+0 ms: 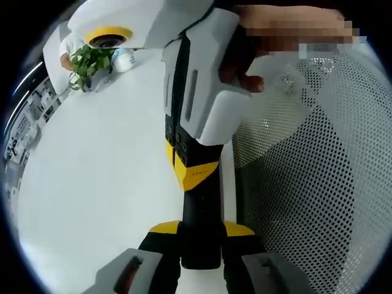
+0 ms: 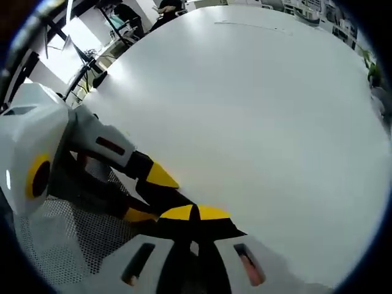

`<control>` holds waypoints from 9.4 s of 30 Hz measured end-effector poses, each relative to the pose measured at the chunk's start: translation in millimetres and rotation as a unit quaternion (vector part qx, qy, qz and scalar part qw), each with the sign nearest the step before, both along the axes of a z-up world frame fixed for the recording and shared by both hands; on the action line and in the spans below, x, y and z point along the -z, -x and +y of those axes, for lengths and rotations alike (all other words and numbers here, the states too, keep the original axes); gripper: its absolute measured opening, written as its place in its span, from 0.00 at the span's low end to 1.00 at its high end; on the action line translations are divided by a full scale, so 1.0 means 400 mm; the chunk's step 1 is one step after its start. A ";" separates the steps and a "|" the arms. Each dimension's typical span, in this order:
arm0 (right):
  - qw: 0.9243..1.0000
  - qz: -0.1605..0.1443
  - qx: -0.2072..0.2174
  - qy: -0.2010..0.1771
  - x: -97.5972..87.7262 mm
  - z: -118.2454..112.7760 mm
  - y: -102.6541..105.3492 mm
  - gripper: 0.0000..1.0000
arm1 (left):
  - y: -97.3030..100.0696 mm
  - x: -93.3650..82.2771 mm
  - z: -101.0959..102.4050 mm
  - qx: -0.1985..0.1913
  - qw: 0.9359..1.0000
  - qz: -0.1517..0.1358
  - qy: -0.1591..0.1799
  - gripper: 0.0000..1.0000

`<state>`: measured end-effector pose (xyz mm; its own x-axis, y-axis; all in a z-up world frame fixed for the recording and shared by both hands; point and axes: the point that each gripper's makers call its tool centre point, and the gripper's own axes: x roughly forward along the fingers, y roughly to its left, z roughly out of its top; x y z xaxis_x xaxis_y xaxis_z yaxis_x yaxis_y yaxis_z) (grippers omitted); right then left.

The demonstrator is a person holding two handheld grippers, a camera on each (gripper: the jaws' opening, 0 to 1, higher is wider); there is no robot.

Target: Press the specified remote control buttons in sequence, fully releasing each button before pressing the next.

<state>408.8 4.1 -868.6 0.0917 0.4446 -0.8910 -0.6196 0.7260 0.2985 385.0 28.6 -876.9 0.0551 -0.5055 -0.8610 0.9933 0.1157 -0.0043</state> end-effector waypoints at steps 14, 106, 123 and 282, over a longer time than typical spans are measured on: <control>0.999 -0.028 -0.023 0.017 0.010 -0.002 0.001 0.00 | 0.001 -0.001 -0.003 -0.001 1.000 0.003 0.001 0.24; 0.996 0.000 -0.066 0.055 0.004 -0.019 0.053 0.00 | -0.005 0.000 -0.016 -0.020 1.000 0.003 0.004 0.26; 0.998 0.005 -0.051 0.039 0.002 -0.016 0.046 0.00 | -0.008 0.000 -0.016 -0.024 1.000 0.006 0.006 0.26; 0.998 0.065 0.026 -0.005 0.000 -0.004 0.042 0.00 | 0.003 -0.001 -0.030 0.006 1.000 0.000 0.017 0.25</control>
